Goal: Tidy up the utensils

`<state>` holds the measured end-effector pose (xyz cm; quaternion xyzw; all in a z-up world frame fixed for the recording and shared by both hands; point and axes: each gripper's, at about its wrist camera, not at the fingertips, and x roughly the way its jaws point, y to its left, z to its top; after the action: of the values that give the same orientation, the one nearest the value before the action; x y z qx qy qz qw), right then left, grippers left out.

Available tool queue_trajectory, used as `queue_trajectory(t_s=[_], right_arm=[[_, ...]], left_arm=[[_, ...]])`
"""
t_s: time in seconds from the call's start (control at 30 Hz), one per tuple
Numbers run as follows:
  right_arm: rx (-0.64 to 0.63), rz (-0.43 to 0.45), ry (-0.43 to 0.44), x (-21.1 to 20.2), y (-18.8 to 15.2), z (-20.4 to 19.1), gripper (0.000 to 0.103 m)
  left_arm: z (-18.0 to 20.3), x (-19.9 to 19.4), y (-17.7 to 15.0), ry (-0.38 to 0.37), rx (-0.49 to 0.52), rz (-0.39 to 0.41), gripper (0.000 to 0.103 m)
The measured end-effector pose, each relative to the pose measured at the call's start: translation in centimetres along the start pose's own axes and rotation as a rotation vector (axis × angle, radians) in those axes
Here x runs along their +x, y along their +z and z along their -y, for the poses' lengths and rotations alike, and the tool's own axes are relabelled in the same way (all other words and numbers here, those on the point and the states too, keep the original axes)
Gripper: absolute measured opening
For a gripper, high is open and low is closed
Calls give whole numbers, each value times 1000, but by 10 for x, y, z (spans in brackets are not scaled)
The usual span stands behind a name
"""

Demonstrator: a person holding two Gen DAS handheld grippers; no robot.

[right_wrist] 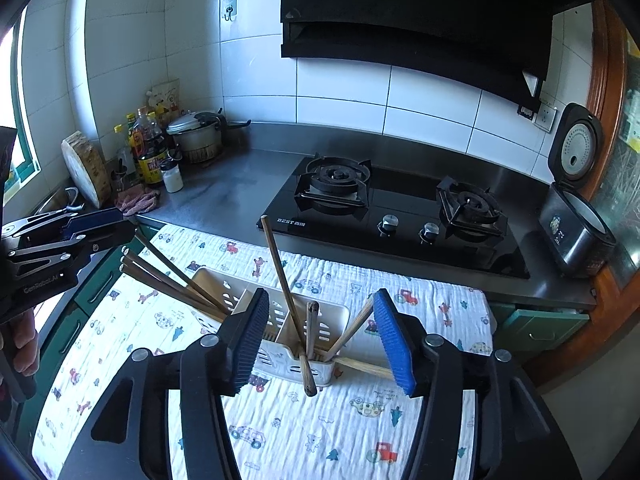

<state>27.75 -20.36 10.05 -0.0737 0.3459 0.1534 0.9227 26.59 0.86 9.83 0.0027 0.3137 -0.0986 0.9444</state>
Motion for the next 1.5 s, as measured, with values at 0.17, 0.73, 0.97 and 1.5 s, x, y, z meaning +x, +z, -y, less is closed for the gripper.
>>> queue_trajectory(t_s=[0.17, 0.73, 0.97, 1.5], right_arm=[[9, 17, -4, -11, -5, 1, 66], [68, 44, -31, -46, -48, -2, 89], [82, 63, -42, -62, -69, -6, 92], [95, 74, -103, -81, -124, -26, 94]], left_arm=[[2, -17, -5, -10, -5, 24, 45], [8, -68, -46, 43, -6, 91, 93], [10, -79, -68, 57, -7, 86, 98], [14, -89, -115, 55, -36, 27, 98]])
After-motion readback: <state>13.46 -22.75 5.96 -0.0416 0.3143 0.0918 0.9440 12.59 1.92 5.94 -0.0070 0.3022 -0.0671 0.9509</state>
